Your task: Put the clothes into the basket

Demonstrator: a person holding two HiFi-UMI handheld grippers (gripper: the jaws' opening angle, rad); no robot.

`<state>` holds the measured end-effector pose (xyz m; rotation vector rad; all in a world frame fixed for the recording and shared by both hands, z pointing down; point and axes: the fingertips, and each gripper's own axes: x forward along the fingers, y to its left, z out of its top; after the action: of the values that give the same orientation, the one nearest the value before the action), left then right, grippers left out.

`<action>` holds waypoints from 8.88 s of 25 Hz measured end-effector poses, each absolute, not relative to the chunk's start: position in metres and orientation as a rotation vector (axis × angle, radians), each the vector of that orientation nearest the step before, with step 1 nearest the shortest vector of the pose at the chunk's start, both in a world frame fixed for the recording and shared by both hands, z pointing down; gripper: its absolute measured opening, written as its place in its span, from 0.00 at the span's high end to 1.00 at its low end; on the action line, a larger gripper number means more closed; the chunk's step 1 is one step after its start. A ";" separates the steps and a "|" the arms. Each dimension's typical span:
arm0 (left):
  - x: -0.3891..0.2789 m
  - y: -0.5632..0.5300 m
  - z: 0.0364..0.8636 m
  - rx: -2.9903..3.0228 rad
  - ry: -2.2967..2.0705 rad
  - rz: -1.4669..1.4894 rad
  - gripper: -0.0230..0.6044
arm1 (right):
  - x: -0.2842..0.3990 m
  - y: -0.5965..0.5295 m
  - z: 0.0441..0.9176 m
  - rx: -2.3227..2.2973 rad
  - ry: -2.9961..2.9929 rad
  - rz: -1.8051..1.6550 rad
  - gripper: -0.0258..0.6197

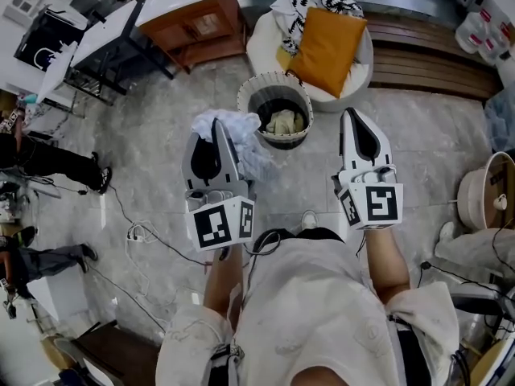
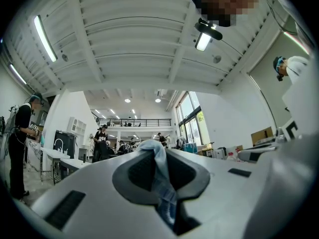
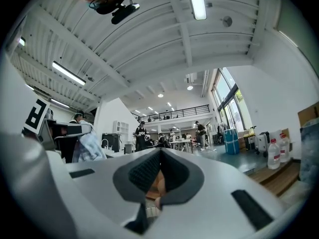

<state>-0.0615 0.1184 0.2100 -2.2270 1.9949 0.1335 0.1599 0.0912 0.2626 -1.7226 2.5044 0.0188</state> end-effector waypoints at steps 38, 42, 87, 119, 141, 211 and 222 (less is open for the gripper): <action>-0.108 -0.194 0.149 -2.454 1.614 0.371 0.90 | 0.063 -0.148 0.259 -1.948 2.417 0.092 0.98; -0.118 -0.216 0.182 -2.496 1.651 0.319 0.89 | 0.054 -0.165 0.272 -1.959 2.436 0.060 0.98; -0.139 -0.309 0.644 -2.579 2.581 -0.720 0.89 | 0.023 -0.388 0.530 -1.550 3.021 -0.483 0.98; -0.115 -0.232 0.913 -2.885 3.245 -1.309 0.68 | 0.007 -0.364 0.599 -1.527 3.154 -0.624 0.98; -0.139 -0.235 0.786 -2.947 2.864 -0.945 0.68 | -0.009 -0.347 0.523 -1.573 3.115 -0.387 0.98; -0.106 -0.349 0.268 -2.286 2.032 -0.072 0.96 | 0.097 -0.375 0.240 -1.719 2.555 0.180 0.98; -0.089 -0.366 0.272 -2.281 2.033 -0.081 0.96 | 0.115 -0.394 0.249 -1.729 2.552 0.153 0.98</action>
<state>-0.0892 -0.3657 0.2718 -2.2809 2.0329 -0.0808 0.1147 -0.3942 0.2489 -1.7287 2.5520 0.1527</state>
